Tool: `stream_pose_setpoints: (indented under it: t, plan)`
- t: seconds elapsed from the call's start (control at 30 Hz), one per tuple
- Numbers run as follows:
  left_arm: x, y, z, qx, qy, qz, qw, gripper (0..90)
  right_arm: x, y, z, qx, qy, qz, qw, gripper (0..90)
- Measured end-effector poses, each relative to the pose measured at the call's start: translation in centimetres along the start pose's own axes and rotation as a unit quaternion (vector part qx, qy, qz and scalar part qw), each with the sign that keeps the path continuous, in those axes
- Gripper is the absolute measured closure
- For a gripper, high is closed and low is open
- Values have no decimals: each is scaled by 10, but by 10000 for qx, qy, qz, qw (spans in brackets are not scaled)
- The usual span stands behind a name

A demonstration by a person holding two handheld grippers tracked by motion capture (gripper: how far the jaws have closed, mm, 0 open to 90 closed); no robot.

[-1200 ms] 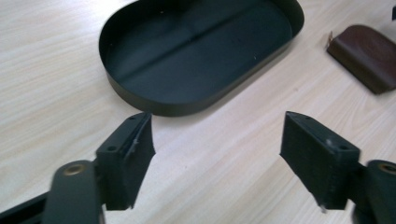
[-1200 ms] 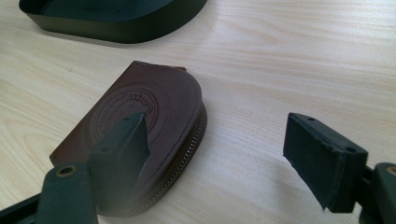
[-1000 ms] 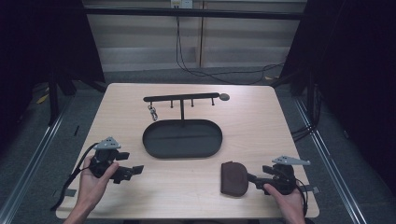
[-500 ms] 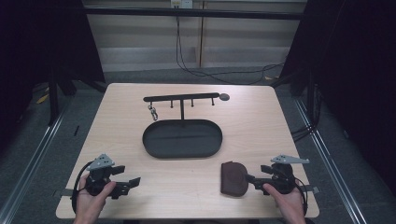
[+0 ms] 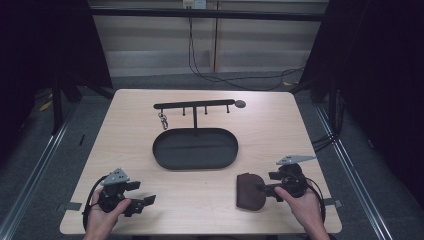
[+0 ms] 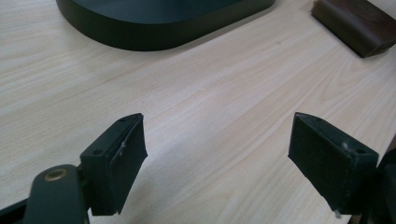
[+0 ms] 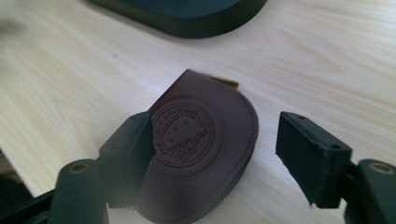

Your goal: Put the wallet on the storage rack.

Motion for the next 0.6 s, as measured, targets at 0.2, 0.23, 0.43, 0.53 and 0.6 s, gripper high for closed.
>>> stream_pose_setpoints:
  t: [0.2, 0.23, 0.43, 0.53, 0.6]
  plan:
    - [0, 1, 1, -113, -10, -30, 9999, 192, 9, -8, 3, 90, -29, -505, 9987, 180]
    - [0, 1, 1, -113, -10, -30, 9999, 191, 9, -8, 3, 90, -29, -505, 9987, 180]
    - [0, 1, 5, -219, -107, -91, 9997, 190, 23, -18, 0, 91, 121, -1165, 9931, 156]
    - [0, 1, 6, -229, -120, -97, 9996, 190, 27, -22, -3, 55, 221, -1393, 9900, 151]
    - [0, 1, 6, -234, -129, -112, 9996, 191, 30, -25, -3, 93, 233, -1577, 9872, 151]
Point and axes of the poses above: each handheld gripper's, and its own axes: y roughly backward along the jaws, x roughly out of its top, z roughly to its right, the point moved 2 cm from there along -y, roughly forward along the jaws, and after that the axes turned 4 degrees about -z, right-handed, at the moved point
